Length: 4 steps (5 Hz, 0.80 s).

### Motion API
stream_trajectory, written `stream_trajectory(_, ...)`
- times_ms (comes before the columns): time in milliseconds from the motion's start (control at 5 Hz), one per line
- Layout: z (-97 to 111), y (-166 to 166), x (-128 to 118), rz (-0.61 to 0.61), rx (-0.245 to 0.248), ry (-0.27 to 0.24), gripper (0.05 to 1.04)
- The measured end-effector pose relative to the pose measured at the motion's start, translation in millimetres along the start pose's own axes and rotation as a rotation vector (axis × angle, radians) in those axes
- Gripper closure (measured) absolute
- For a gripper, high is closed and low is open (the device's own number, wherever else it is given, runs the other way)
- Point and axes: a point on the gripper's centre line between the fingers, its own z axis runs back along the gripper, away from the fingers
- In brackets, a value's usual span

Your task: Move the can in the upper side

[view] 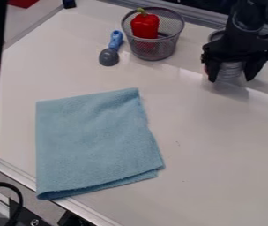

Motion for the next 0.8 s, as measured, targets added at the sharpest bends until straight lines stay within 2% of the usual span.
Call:
stream_trajectory(200,-1.1,2.0,-1.6,-0.007,0.003,0.010,0.083)
stream_trajectory(400,6.2,8.6,-8.5,-0.007,-0.010,0.042,0.083)
stream_trajectory(800,38.2,30.8,-19.1,-0.024,-0.041,0.057,0.083)
